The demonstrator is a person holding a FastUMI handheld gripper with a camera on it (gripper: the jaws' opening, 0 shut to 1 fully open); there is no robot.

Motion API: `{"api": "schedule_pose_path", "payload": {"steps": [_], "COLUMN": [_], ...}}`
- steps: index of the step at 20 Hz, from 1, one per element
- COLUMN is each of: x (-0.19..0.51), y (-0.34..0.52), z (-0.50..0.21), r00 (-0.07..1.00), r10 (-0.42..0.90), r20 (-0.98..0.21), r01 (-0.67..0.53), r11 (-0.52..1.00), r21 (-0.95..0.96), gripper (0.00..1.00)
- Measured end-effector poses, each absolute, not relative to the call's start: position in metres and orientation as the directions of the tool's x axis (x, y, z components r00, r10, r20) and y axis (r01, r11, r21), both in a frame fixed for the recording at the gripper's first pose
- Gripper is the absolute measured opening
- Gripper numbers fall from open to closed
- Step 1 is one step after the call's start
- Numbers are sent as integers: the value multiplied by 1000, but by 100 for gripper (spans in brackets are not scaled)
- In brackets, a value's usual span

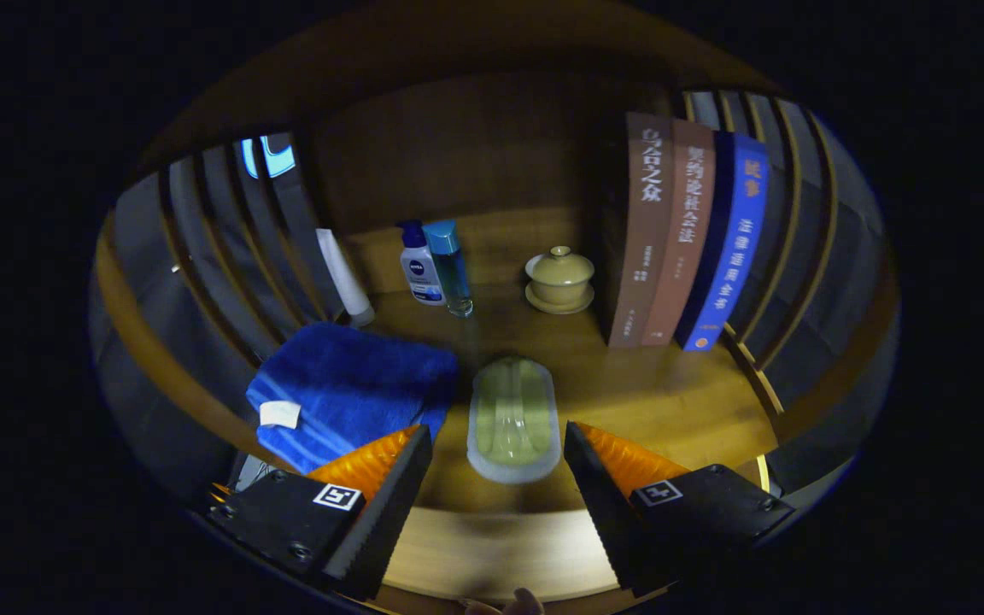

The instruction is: Pull open the drawer, take out the items inside it, and place them on the countertop above the cabinet.

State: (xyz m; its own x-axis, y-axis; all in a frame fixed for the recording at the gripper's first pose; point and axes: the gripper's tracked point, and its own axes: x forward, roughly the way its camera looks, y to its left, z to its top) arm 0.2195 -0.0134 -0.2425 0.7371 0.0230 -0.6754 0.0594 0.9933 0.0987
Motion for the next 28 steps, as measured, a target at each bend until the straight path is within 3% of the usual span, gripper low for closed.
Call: {"api": "schedule_pose_path", "payload": {"steps": [7,12,20,28], "x": [116,45,-33,-38], "y": [-4,4,-3,-11], "z": [-183,-184,-254,-324], "r00": [886,934,946,925], "r10": [19,16,0,-11], "r20": [-463,-358,-324,-380], "r01": [20,10,28,36], "r11": [997,998,996,998], "r21": [79,70,81,59], "gripper": [99,99,99,99]}}
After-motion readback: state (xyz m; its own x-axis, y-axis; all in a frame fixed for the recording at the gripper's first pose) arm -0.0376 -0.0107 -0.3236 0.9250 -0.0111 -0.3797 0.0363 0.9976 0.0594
